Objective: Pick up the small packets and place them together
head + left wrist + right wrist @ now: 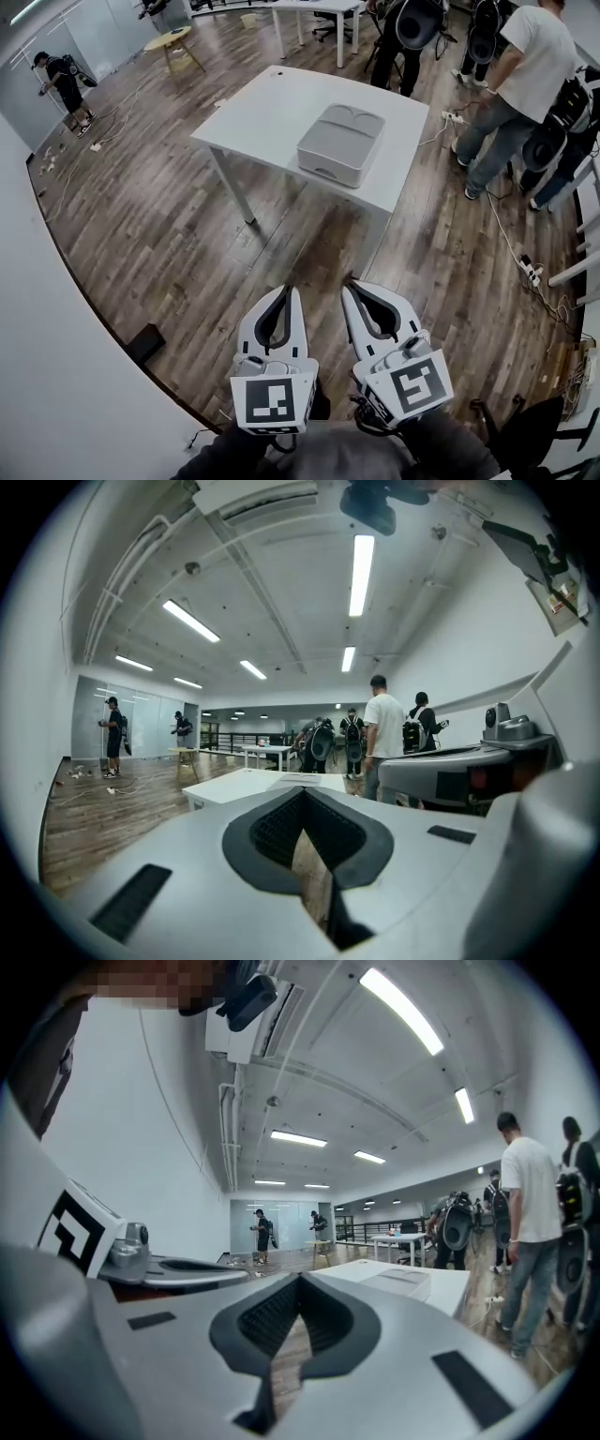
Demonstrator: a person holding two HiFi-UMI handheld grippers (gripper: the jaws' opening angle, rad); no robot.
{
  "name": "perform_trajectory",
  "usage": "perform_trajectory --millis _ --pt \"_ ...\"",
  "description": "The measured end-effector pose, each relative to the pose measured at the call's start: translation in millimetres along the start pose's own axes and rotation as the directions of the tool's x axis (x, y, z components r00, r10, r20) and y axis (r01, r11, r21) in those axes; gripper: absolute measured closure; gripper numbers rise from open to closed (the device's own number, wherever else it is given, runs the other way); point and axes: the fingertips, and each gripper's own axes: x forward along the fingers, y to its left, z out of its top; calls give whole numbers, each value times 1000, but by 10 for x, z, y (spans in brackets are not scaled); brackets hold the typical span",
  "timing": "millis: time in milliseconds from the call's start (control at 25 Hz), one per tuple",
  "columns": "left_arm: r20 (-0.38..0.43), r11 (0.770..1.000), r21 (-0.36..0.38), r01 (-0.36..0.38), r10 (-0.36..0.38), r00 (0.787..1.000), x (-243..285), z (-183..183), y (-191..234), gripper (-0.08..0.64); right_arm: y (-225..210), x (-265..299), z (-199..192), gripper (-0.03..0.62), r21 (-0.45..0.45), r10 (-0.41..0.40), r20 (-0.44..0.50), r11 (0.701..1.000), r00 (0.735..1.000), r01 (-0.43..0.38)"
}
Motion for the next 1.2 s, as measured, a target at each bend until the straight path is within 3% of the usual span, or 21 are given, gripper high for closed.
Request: perform_trajectory --millis 360,600,1200 --pt "-12 998 -26 55 -56 998 207 -22 131 565 -2 256 36 592 -17 -37 -17 999 999 37" --pt "-29 999 -16 46 -47 998 536 -82 173 565 -432 434 14 592 -24 -81 -5 996 997 81" --pt "-49 1000 -18 16 -17 999 1403 -106 220 565 -903 1093 -175 592 21 10 -35 1000 999 -10"
